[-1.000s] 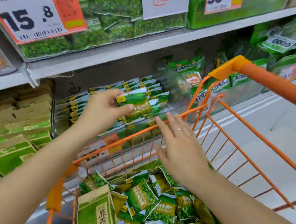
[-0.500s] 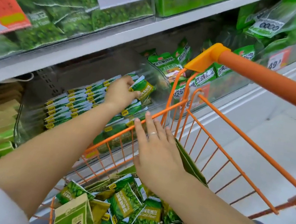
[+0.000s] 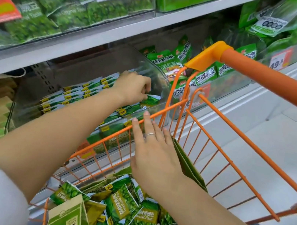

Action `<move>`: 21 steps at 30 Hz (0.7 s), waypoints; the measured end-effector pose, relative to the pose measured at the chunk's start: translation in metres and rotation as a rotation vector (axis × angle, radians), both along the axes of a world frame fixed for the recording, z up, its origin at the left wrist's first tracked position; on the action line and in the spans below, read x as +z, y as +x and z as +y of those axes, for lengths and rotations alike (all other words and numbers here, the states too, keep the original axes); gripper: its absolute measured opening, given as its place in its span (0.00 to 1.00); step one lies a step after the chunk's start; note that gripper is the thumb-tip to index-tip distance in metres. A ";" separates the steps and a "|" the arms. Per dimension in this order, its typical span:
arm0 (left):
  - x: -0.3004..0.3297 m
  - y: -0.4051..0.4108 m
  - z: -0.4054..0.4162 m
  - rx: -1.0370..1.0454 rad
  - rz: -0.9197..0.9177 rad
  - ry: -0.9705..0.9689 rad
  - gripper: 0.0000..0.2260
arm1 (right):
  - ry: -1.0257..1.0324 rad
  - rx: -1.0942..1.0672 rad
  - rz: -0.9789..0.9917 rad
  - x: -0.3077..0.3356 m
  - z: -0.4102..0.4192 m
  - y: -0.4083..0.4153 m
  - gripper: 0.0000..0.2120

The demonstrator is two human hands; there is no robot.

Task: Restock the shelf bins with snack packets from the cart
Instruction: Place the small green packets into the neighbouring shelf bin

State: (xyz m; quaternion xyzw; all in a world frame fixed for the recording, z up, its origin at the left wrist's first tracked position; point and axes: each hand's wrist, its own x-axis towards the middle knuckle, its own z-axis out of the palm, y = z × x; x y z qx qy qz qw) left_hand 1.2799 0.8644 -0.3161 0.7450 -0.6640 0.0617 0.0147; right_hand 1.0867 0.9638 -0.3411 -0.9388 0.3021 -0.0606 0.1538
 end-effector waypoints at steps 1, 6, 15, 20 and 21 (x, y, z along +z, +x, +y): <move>-0.002 -0.001 -0.001 0.000 -0.015 0.008 0.11 | 0.002 0.000 -0.002 0.000 0.000 0.000 0.38; -0.009 -0.005 -0.005 0.014 -0.031 0.131 0.17 | -0.002 0.003 -0.005 -0.002 0.000 0.001 0.38; -0.007 0.004 -0.005 -0.034 0.020 0.102 0.13 | -0.006 0.005 -0.001 -0.003 0.001 0.002 0.38; -0.007 0.001 -0.007 0.232 -0.075 0.084 0.16 | -0.001 0.011 -0.008 -0.003 0.001 0.001 0.39; -0.007 -0.001 -0.009 0.260 -0.090 0.095 0.16 | -0.002 0.012 -0.007 -0.003 0.001 0.001 0.39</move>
